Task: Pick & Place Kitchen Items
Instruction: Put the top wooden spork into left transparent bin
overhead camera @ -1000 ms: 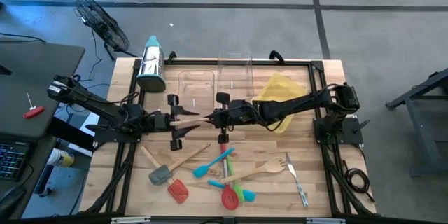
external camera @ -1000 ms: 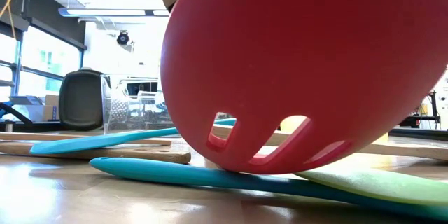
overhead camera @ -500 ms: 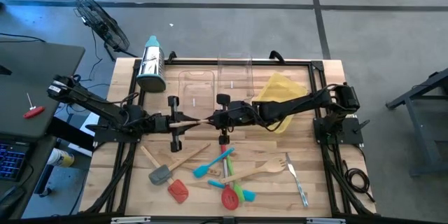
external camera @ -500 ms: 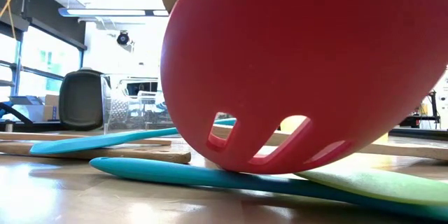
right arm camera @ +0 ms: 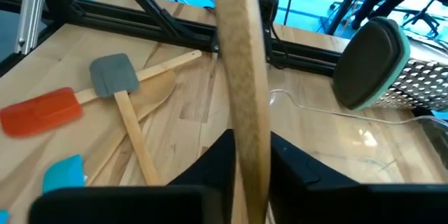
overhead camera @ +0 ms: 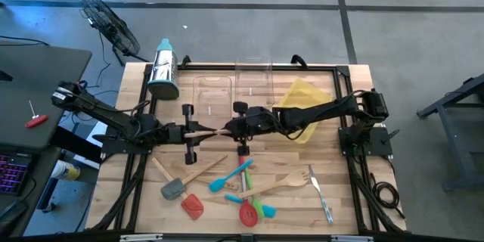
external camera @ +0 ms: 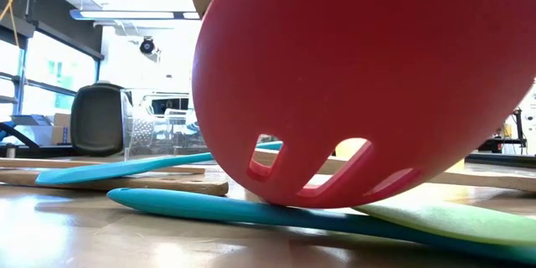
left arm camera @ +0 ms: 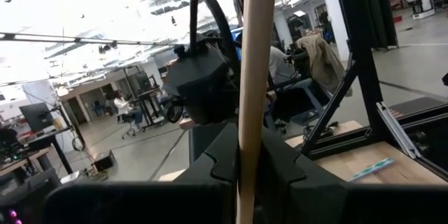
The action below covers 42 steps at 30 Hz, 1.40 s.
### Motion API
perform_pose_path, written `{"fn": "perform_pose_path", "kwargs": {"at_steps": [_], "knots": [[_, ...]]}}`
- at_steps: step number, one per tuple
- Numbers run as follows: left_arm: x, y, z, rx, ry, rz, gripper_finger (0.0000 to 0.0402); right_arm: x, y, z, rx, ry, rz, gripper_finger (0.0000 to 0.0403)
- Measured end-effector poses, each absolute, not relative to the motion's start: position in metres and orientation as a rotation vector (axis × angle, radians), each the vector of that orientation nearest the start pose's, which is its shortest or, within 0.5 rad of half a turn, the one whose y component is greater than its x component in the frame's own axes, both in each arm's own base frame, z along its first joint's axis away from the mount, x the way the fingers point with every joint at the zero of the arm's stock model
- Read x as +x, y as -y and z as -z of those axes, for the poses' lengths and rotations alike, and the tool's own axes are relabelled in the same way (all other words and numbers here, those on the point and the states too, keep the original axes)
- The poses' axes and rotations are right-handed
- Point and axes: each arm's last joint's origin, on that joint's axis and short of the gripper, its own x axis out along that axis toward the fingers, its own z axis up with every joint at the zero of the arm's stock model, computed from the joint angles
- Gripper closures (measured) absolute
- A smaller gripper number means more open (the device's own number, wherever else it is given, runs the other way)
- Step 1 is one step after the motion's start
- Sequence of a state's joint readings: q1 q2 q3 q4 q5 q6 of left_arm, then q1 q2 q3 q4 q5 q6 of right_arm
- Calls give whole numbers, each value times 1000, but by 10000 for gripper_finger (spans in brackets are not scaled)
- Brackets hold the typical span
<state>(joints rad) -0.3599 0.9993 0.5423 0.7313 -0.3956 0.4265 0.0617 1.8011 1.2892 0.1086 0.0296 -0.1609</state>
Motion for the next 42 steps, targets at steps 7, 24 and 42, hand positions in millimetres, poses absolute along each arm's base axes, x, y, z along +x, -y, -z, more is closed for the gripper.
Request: {"fn": "perform_pose_path", "kwargs": {"at_steps": [7, 24, 42], "knots": [[205, 65, -296, 316, 238, -91, 381, 411, -25, -254, -151, -406, -67, 267], [205, 65, -295, 313, 232, -84, 381, 410, -20, -251, -230, -452, 73, 227], [205, 61, -292, 263, 167, -213, 381, 395, -55, -256, -448, -532, 223, 227]]}}
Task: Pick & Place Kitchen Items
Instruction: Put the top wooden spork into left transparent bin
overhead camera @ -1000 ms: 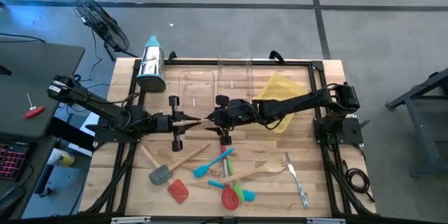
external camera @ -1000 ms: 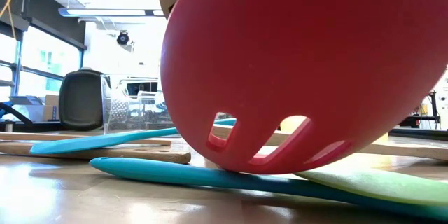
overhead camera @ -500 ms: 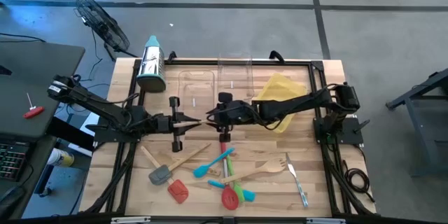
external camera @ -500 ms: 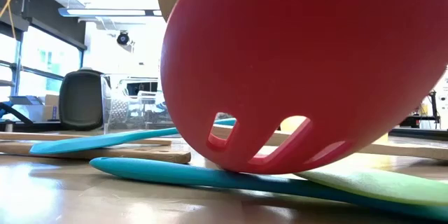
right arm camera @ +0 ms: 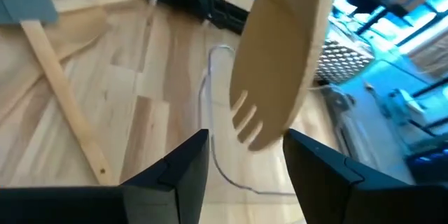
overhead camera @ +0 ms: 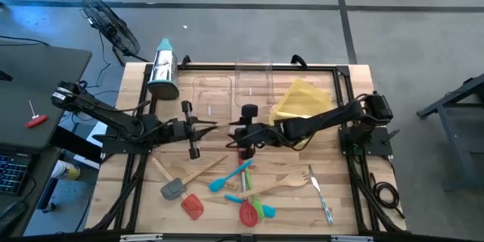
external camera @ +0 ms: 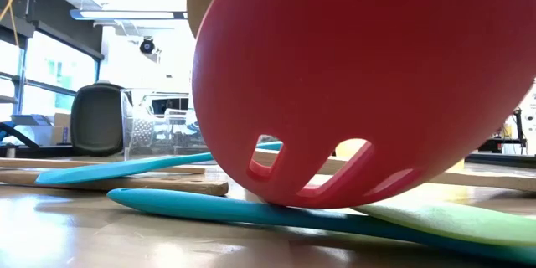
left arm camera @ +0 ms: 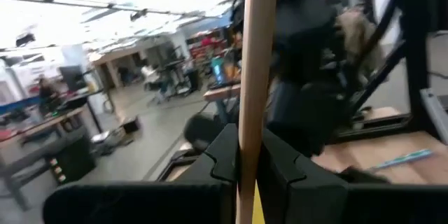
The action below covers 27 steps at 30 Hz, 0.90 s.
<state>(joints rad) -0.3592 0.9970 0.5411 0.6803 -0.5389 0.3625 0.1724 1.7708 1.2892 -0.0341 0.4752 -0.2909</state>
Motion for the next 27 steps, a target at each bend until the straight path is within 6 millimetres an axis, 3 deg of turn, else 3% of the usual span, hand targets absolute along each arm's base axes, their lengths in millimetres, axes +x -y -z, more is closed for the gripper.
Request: {"fn": "perform_pose_path", "kwargs": {"at_steps": [12, 18, 27], "knots": [[192, 51, -295, 174, 82, -409, 381, 378, -58, -266, -435, -605, 268, 227], [173, 42, -335, 96, -38, -470, 381, 378, -58, -265, -420, -606, 262, 227], [161, 32, -391, -37, -110, -392, 381, 380, -58, -269, -438, -570, 255, 227]]}}
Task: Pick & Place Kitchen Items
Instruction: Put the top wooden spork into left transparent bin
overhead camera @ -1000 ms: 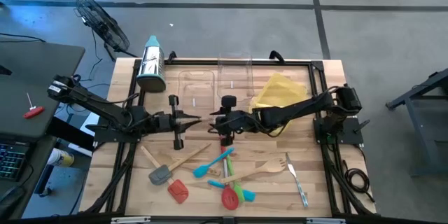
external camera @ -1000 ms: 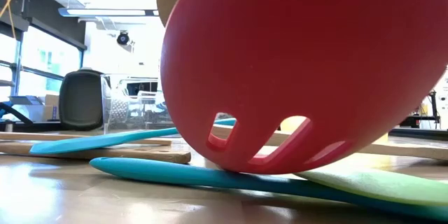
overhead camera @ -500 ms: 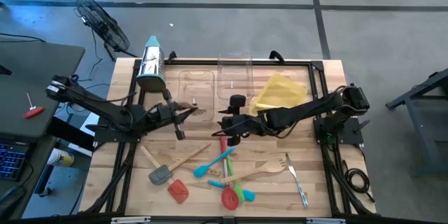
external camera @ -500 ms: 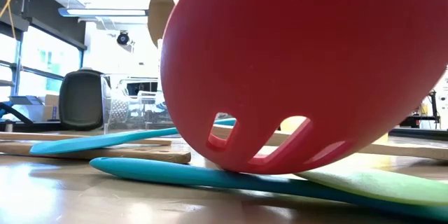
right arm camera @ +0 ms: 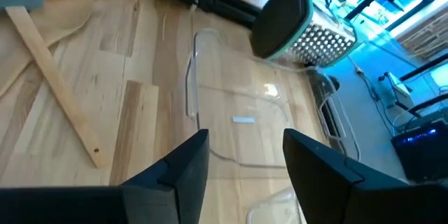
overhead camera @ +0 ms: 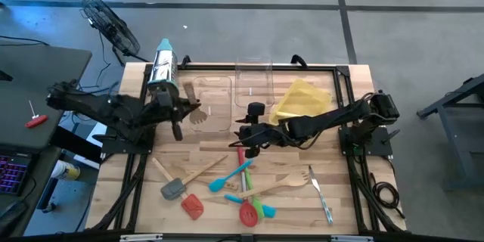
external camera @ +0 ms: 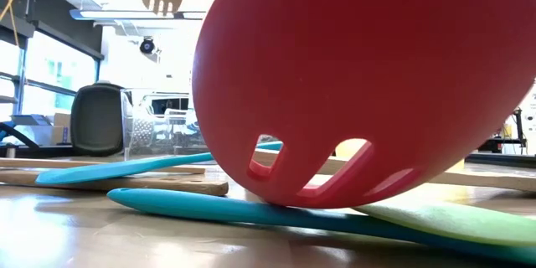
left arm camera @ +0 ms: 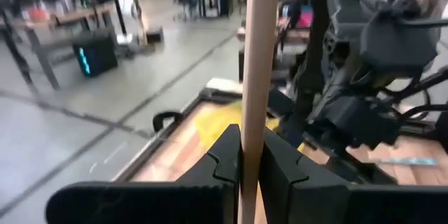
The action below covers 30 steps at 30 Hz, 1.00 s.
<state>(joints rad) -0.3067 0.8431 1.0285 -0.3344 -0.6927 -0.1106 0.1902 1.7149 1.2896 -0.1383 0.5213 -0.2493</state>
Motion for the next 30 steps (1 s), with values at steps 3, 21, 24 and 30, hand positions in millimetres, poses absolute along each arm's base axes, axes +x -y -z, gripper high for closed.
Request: {"fn": "perform_pose_path", "kwargs": {"at_steps": [3, 21, 24, 30], "knots": [[166, 21, -398, -76, -183, -418, 381, 381, -59, -271, -445, -547, 255, 227], [209, -84, -367, -230, -396, -211, 381, 383, -70, -276, -417, -473, 191, 227], [210, -89, -354, -244, -414, -219, 381, 383, -72, -276, -420, -478, 184, 227], [215, -90, -328, -256, -411, -191, 381, 382, -73, -276, -432, -479, 179, 227]]}}
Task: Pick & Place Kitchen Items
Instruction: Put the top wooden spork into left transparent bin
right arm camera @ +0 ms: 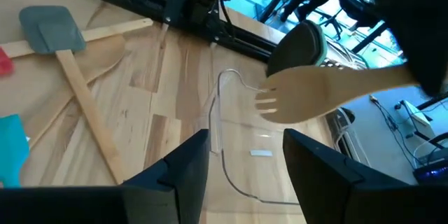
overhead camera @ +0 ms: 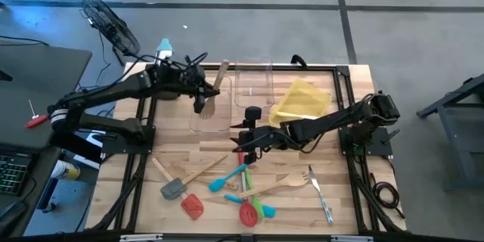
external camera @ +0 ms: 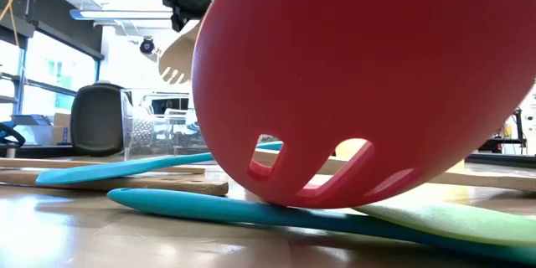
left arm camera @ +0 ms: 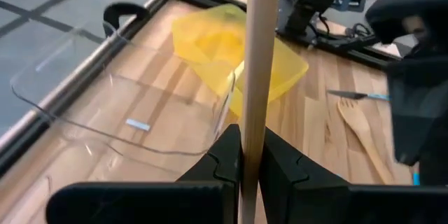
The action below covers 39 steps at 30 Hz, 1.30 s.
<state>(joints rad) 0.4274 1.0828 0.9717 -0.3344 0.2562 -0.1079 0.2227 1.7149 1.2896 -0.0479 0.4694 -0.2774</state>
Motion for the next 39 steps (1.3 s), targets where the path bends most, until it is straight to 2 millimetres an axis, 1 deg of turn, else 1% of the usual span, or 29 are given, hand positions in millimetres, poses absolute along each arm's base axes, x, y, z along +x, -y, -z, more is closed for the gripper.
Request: {"fn": "perform_pose_path", "kwargs": {"at_steps": [6, 10, 15, 21, 39], "knots": [[216, -90, -310, -265, -423, -193, 381, 382, -73, -276, -440, -480, 177, 227], [215, -90, -302, -268, -439, -198, 381, 382, -73, -276, -440, -481, 177, 227], [216, -90, -289, -286, -417, -187, 381, 382, -73, -275, -441, -487, 176, 227], [215, -89, -270, -296, -435, -188, 381, 382, -73, -275, -439, -487, 177, 227], [211, -87, -245, -326, -440, -180, 381, 382, -73, -275, -417, -485, 181, 227]]}}
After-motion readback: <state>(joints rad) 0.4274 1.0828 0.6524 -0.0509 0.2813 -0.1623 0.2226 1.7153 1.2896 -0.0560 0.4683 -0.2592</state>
